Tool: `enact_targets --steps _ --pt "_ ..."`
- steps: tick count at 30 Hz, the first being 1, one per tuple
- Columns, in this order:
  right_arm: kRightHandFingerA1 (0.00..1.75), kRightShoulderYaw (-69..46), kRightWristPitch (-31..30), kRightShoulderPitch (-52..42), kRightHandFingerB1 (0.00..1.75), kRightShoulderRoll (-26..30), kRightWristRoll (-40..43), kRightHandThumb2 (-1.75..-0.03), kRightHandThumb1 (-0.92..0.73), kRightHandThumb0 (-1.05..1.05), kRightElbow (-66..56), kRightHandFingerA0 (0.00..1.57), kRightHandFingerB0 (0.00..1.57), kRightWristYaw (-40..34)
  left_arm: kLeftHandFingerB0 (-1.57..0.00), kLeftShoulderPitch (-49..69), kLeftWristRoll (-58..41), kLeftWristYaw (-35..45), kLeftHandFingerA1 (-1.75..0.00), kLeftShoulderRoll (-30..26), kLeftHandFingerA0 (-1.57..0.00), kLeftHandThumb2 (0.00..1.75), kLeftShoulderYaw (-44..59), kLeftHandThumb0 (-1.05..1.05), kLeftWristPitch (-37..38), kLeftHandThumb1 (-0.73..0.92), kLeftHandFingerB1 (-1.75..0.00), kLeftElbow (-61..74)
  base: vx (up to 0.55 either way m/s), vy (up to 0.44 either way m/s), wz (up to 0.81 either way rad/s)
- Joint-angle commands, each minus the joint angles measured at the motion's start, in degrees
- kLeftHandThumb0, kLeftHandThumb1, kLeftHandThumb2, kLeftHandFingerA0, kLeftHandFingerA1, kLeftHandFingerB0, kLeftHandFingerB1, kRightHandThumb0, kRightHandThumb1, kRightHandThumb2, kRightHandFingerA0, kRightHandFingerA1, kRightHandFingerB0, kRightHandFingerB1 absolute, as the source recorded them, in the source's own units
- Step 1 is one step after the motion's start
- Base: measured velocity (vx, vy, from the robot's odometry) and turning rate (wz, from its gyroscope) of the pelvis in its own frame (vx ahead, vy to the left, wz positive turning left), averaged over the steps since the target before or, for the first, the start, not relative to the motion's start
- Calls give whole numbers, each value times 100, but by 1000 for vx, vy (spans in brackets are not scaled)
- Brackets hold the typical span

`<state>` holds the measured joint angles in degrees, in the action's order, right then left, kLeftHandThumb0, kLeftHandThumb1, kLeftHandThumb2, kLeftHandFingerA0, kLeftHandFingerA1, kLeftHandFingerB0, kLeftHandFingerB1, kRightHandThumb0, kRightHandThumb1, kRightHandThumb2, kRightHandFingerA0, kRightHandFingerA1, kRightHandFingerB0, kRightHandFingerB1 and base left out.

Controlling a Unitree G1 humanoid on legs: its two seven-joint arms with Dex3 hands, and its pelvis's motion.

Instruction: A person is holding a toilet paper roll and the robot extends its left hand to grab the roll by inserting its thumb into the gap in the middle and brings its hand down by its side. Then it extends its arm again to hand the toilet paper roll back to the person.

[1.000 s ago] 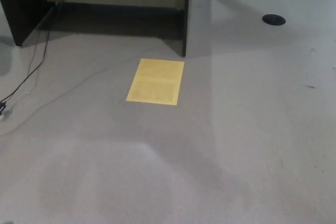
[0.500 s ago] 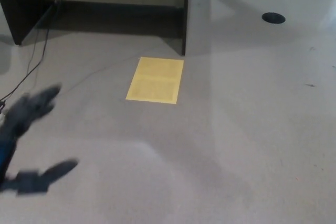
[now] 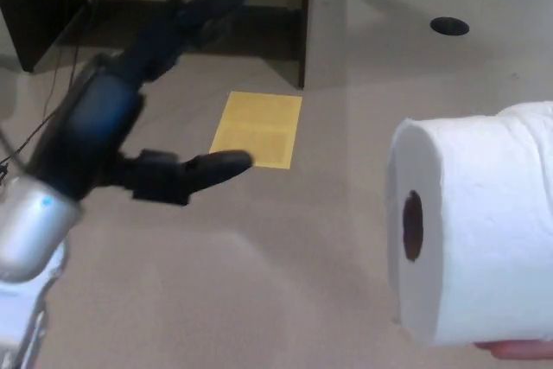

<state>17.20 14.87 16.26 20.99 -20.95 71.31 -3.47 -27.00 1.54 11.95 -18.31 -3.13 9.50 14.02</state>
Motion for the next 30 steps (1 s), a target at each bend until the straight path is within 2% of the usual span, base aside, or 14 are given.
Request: enact_targets --steps 1,7,10,18,26,29,30 --pt "42 -79 79 43 34 134 -24 -59 -65 -35 24 46 33 -6 -11 -497 251 161 -41 148 -23 65 -357 -53 -991 39 -34 194 0 0 0" --pt "41 -98 76 73 34 133 -33 -59 -65 -35 36 44 34 38 -13 -530 162 221 -41 430 -21 63 -662 -52 -1246 38 -34 540 0 0 0" --pt "42 -102 80 63 34 134 -35 -59 -65 -35 46 43 33 46 -10 -470 296 283 -39 427 -18 63 -797 -52 -1278 39 -33 691 0 0 0" --pt "42 -95 84 55 34 126 -47 -59 -65 -36 42 44 34 30 -12 -414 294 412 -38 482 -23 62 -945 -51 -1109 38 -32 660 0 0 0" --pt "44 -99 25 133 34 132 -50 -62 -67 -36 52 49 33 65 -12 -579 407 493 -37 545 -17 61 -1061 -49 -1292 37 -33 705 0 0 0" --pt "42 -79 37 144 34 124 -67 -60 -66 -35 54 47 35 67 -11 -618 507 480 -38 603 -20 60 -1163 -48 -1362 37 -32 760 0 0 0" --pt "42 -97 46 140 34 113 -47 -59 -66 -35 56 47 35 68 -6 -635 571 442 -50 632 -7 80 -1199 -24 -1348 20 -50 755 0 0 0"
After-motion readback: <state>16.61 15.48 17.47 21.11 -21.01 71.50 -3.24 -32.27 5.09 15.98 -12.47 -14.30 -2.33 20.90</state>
